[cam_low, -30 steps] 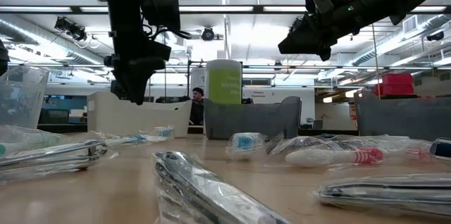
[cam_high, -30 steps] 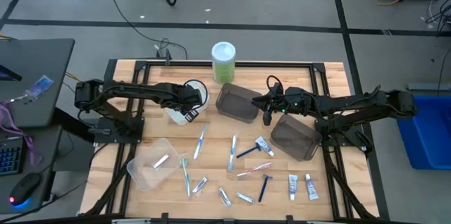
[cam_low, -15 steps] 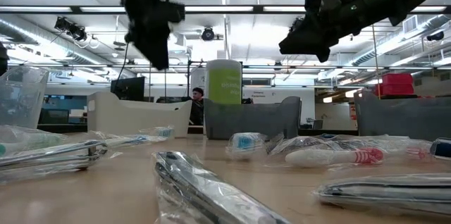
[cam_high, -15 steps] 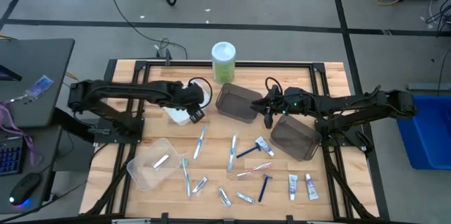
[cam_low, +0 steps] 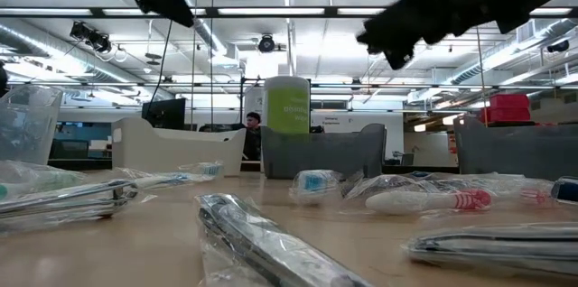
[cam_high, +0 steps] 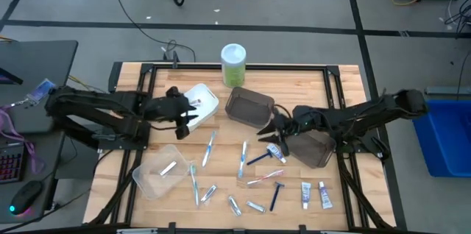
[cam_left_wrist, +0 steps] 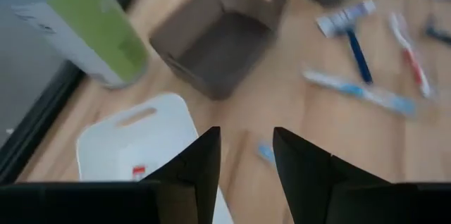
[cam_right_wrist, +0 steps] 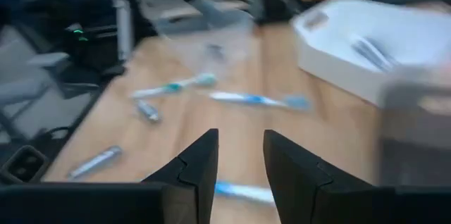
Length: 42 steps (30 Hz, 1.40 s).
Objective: Pick & Place Travel size toiletries
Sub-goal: Put the blue razor into the left black bin
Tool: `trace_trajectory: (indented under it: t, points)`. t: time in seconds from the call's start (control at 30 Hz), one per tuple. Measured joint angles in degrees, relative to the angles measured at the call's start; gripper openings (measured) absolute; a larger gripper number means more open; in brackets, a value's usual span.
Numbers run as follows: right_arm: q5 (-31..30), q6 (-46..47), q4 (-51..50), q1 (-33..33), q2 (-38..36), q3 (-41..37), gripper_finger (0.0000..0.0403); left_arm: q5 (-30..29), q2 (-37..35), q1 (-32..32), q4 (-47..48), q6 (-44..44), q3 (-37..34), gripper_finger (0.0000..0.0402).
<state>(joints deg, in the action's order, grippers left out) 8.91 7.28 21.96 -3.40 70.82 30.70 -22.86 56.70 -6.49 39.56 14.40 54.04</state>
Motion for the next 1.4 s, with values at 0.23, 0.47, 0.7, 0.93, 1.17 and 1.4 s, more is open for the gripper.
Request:
trace_trajectory:
  t: [0.23,0.47,0.7,0.93,1.17,1.4]
  points:
    - [0.17,-0.25,13.96,-4.69,5.72,0.23,0.0136,3.91,-3.87,-0.43,-23.29,-2.61,-17.17,0.0139]
    - [-9.67,-1.09,3.15,-8.62,7.78,7.54,0.0172,9.0,-3.08,-0.43,-37.35,-5.17,-23.1,0.0138]
    - [-11.26,1.42,-24.54,-11.95,12.43,21.29,0.0188,8.52,-3.14,-0.28,-37.6,-6.29,-23.18,0.0138]
    - [-10.13,1.78,-38.95,-14.03,22.26,24.96,0.0183,8.53,-3.14,-0.28,-37.79,-6.42,-23.18,0.0138]
    - [-10.27,1.2,-42.69,-13.2,29.71,25.05,0.0194,8.57,-3.14,-0.28,-37.28,-6.32,-23.18,0.0138]
    - [-10.43,-0.64,-42.25,-12.77,33.22,25.33,0.0179,8.57,-3.14,-0.28,-37.05,-6.3,-23.18,0.0138]
